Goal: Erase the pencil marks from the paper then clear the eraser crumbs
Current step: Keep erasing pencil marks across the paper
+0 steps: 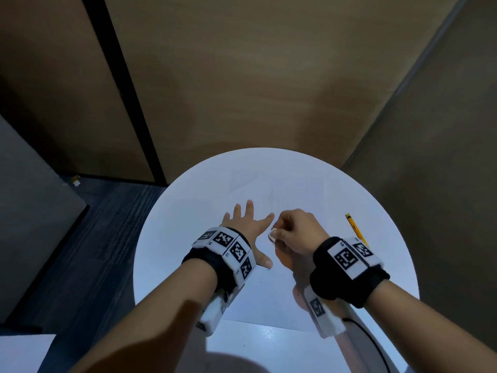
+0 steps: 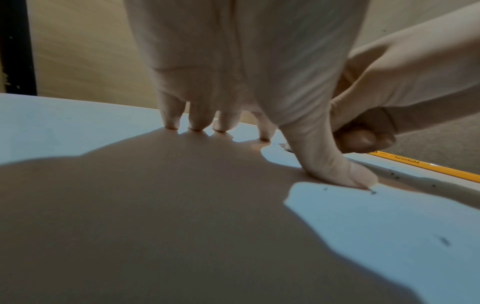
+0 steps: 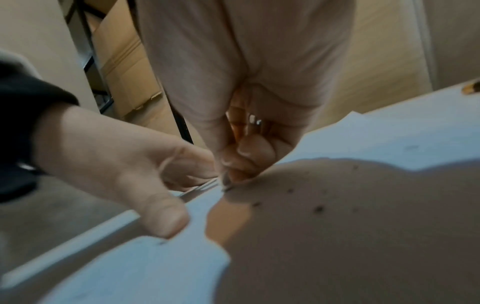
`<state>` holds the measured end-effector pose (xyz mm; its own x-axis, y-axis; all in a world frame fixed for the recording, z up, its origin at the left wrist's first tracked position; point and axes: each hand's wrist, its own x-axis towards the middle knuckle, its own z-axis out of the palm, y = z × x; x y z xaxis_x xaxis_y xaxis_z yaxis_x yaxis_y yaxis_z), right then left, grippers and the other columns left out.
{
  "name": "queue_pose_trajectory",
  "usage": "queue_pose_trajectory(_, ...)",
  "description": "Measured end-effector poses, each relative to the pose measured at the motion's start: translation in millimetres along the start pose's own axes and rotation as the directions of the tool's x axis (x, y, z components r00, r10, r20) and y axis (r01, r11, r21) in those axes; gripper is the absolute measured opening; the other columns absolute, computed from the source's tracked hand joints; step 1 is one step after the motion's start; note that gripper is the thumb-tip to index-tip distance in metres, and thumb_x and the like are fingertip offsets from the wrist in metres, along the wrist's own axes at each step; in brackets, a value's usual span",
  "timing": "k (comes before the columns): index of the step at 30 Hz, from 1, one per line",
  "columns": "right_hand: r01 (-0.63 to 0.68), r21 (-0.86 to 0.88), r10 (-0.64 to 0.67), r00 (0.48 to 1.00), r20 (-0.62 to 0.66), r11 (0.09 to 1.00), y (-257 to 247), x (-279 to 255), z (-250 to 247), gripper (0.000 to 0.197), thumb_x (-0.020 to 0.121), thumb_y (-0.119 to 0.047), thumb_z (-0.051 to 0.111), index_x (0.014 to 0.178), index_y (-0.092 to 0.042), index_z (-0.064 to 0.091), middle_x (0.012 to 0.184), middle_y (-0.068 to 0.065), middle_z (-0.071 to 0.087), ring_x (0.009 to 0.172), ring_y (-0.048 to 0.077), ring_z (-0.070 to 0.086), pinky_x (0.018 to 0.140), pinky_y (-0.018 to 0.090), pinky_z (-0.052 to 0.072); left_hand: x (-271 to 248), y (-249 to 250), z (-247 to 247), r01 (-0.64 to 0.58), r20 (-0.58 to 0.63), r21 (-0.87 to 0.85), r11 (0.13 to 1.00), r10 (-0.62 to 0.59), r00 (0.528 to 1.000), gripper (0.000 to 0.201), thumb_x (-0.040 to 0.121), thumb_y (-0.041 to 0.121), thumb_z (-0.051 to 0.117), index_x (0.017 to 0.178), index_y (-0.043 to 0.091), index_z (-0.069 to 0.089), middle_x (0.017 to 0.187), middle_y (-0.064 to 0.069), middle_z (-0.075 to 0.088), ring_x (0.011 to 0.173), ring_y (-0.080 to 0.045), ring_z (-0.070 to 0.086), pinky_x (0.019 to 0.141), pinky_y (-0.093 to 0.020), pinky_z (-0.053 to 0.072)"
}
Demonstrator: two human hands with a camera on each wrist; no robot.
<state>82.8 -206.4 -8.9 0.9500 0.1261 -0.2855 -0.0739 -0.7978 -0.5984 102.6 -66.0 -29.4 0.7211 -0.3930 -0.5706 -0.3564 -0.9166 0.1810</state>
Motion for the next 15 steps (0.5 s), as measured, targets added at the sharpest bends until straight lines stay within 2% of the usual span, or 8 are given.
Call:
queue_pose_trajectory(4, 0.036, -0.049, -0.027, 0.985, 0.173, 0.998, -1, -13, 6, 0.018, 0.086, -0.016, 0.062, 0.07, -0.019, 0.054, 0.069, -0.01, 0.057, 0.063, 0.003, 0.053, 0.054, 0.01, 0.035, 0, 1, 0, 0.003, -0.011, -0.003, 1.0, -0.003, 1.0, 0.109, 0.076, 0.055, 0.069, 0.149, 0.037, -0.01, 0.155, -0.015, -0.024, 0.142, -0.041, -0.016, 0.115, -0.054, 0.0)
queue_pose_trajectory(5, 0.038, -0.065, -0.027, 0.986, 0.165, 0.997, -2, -11, 3, 0.015, 0.086, -0.015, 0.062, 0.073, -0.017, 0.056, 0.07, -0.009, 0.057, 0.065, 0.004, 0.053, 0.054, 0.009, 0.035, 0, 1, 0, 0.001, -0.009, -0.005, 1.0, -0.001, 1.0, 0.109, 0.076, 0.055, 0.069, 0.149, 0.037, -0.01, 0.154, -0.015, -0.024, 0.142, -0.041, -0.017, 0.115, -0.054, 0.0)
queue_pose_trajectory(7, 0.011, -0.07, -0.008, 0.999, 0.049, 0.997, -2, -2, -2, 0.005, 0.087, -0.015, 0.061, 0.083, -0.012, 0.06, 0.077, -0.004, 0.058, 0.071, 0.008, 0.052, 0.053, 0.008, 0.032, 1, 0, 0, -0.003, -0.007, -0.004, 1.0, 0.003, 1.0, 0.11, 0.077, 0.056, 0.069, 0.149, 0.037, -0.011, 0.154, -0.015, -0.025, 0.142, -0.041, -0.017, 0.115, -0.054, -0.001)
queue_pose_trajectory(9, -0.027, -0.041, 0.025, 0.998, -0.054, 0.999, -2, 2, -3, 0.007, 0.087, -0.016, 0.06, 0.088, -0.009, 0.061, 0.082, 0.0, 0.058, 0.072, 0.01, 0.051, 0.05, 0.007, 0.032, 1, -1, 1, -0.003, -0.007, -0.004, 1.0, 0.003, 1.0, 0.11, 0.076, 0.056, 0.069, 0.148, 0.038, -0.012, 0.154, -0.015, -0.025, 0.142, -0.041, -0.017, 0.114, -0.054, -0.001)
queue_pose_trajectory(10, -0.029, -0.024, 0.028, 0.998, -0.05, 0.999, -1, 1, -2, 0.007, 0.087, -0.017, 0.061, 0.086, -0.01, 0.06, 0.08, -0.001, 0.059, 0.07, 0.01, 0.052, 0.05, 0.008, 0.032, 1, -1, 1, -0.003, -0.007, -0.005, 1.0, 0.003, 1.0, 0.11, 0.076, 0.056, 0.069, 0.148, 0.038, -0.012, 0.154, -0.015, -0.025, 0.142, -0.041, -0.018, 0.114, -0.054, -0.001)
queue_pose_trajectory(13, -0.006, -0.025, 0.009, 0.991, 0.137, 1.0, 1, -12, 4, 0.01, 0.085, -0.018, 0.063, 0.079, -0.014, 0.056, 0.071, -0.006, 0.059, 0.063, 0.004, 0.053, 0.055, 0.013, 0.038, 0, -1, 2, -0.007, -0.009, -0.012, 1.0, 0.007, 1.0, 0.109, 0.077, 0.056, 0.069, 0.149, 0.037, -0.011, 0.154, -0.016, -0.025, 0.142, -0.041, -0.018, 0.115, -0.054, -0.001)
queue_pose_trajectory(15, 0.004, -0.06, 0.006, 0.986, 0.165, 0.998, 0, -12, 1, 0.01, 0.085, -0.017, 0.063, 0.079, -0.014, 0.057, 0.069, -0.01, 0.057, 0.062, -0.001, 0.051, 0.054, 0.011, 0.036, 0, -1, 2, -0.01, -0.012, -0.009, 1.0, 0.01, 1.0, 0.109, 0.077, 0.056, 0.068, 0.149, 0.036, -0.011, 0.154, -0.015, -0.025, 0.142, -0.04, -0.018, 0.115, -0.054, -0.001)
